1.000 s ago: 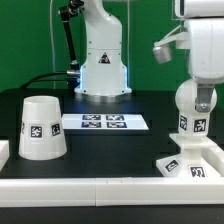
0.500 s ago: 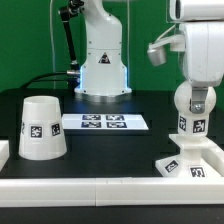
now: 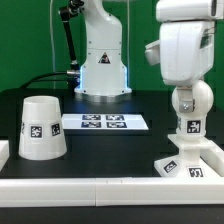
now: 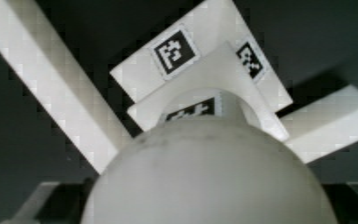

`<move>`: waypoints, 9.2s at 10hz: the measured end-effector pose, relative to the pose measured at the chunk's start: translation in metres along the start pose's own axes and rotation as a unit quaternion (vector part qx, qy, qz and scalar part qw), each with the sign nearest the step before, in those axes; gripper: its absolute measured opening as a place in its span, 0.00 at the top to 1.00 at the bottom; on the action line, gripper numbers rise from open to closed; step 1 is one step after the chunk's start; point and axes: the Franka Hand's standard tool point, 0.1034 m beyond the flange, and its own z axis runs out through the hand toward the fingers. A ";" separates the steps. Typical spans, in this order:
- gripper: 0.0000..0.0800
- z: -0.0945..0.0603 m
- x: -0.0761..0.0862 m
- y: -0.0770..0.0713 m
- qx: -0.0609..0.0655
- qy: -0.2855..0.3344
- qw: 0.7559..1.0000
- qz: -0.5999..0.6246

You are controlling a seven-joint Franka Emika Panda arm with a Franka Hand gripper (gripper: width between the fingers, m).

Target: Assemble lamp

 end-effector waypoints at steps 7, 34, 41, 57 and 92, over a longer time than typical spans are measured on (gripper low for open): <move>0.28 0.000 0.004 0.002 -0.006 0.011 0.972 0.237; 0.13 0.008 0.024 -0.001 0.020 -0.019 0.998 0.064; 0.13 0.007 0.026 0.000 0.026 -0.038 0.978 -0.203; 0.28 0.012 0.016 0.008 0.000 -0.022 0.995 0.094; 0.13 0.010 0.017 -0.010 0.026 0.018 0.849 0.528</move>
Offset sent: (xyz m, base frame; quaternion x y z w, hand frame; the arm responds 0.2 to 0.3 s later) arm 0.0000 0.0000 0.0000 0.0000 0.0000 0.1938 0.9810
